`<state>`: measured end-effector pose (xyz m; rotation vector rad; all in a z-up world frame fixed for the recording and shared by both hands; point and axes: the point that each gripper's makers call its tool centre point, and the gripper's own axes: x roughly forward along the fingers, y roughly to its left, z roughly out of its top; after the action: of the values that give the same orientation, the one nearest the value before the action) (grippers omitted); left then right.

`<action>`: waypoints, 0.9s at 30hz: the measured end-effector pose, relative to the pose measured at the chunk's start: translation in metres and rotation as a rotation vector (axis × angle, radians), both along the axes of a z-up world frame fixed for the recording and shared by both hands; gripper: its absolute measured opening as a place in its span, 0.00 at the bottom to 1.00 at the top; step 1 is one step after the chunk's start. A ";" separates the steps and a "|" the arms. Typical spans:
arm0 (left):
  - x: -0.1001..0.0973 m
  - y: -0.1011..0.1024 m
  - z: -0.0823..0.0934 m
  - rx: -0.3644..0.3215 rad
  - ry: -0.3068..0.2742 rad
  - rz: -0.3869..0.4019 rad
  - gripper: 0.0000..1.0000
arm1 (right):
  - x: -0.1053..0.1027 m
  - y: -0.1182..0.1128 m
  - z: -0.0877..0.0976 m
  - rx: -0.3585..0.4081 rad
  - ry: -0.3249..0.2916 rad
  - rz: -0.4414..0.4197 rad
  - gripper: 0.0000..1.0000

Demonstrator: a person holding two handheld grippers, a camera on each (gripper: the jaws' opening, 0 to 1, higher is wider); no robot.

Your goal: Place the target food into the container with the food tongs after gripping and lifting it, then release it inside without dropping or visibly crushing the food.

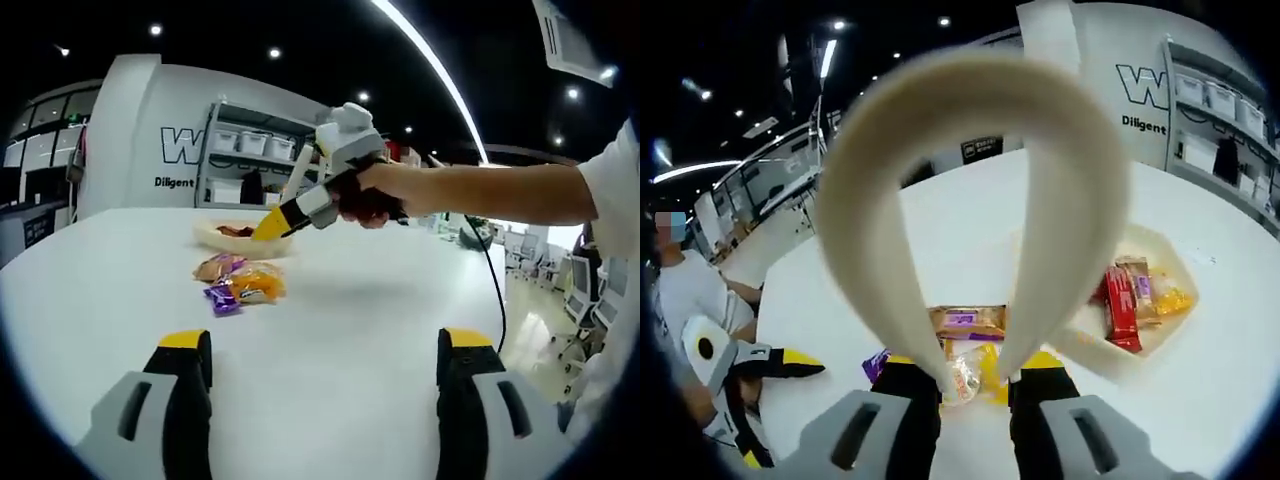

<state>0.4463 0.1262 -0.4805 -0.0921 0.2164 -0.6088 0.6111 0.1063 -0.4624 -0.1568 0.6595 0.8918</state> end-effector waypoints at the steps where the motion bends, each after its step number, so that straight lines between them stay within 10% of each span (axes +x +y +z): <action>1: 0.000 0.000 0.000 -0.001 0.000 -0.001 0.91 | 0.000 0.000 0.000 -0.002 -0.002 0.000 0.19; 27: -0.002 -0.001 -0.003 0.008 0.011 0.000 0.88 | -0.017 -0.027 -0.015 -0.061 -0.020 0.003 0.19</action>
<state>0.4441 0.1256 -0.4837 -0.0879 0.2297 -0.6079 0.5940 0.0797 -0.4774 -0.2216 0.6682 0.8727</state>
